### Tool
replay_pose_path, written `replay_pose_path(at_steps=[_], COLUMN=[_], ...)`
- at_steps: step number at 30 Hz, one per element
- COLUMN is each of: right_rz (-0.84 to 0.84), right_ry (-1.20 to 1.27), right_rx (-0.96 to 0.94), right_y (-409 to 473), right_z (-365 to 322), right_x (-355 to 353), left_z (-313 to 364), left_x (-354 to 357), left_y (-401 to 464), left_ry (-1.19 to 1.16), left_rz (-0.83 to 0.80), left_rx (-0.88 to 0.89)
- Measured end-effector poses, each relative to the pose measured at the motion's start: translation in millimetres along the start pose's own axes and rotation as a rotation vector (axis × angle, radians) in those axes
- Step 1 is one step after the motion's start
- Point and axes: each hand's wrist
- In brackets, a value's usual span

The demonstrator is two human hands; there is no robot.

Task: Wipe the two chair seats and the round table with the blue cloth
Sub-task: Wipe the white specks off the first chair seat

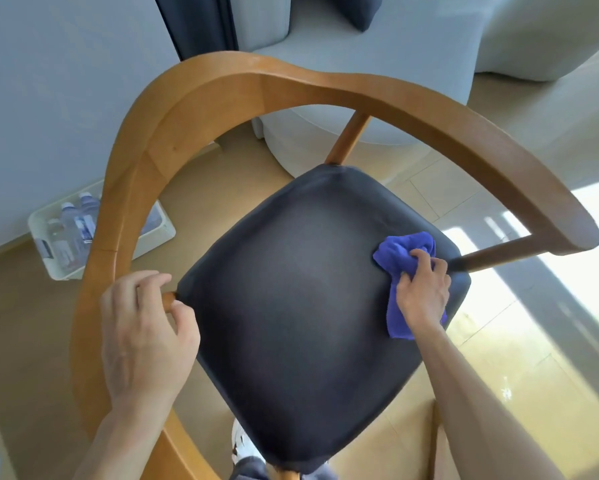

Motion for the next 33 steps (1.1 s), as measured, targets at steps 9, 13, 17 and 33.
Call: replay_pose_path(at_steps=[9, 13, 17, 33], right_rz=[-0.287, -0.366, -0.319, -0.048], right_ry=[0.137, 0.267, 0.348, 0.618], right_rx=[-0.197, -0.099, -0.005, 0.165], right_y=[-85, -106, -132, -246], right_z=[-17, -23, -30, -54], right_x=[1, -18, -52, -231], left_z=[53, 77, 102, 197], left_x=[29, 34, 21, -112], left_y=[-19, -34, -50, -132], left_ry=[-0.182, -0.149, -0.098, -0.027], left_rz=[-0.08, -0.178, -0.267, -0.473], left_rx=[0.059, 0.115, 0.166, 0.353])
Point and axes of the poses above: each hand's wrist, its own y-axis towards the middle knuckle, its own x-axis out of the palm, z = x × y, and after that the axes turned 7 degrees about -x, right-handed
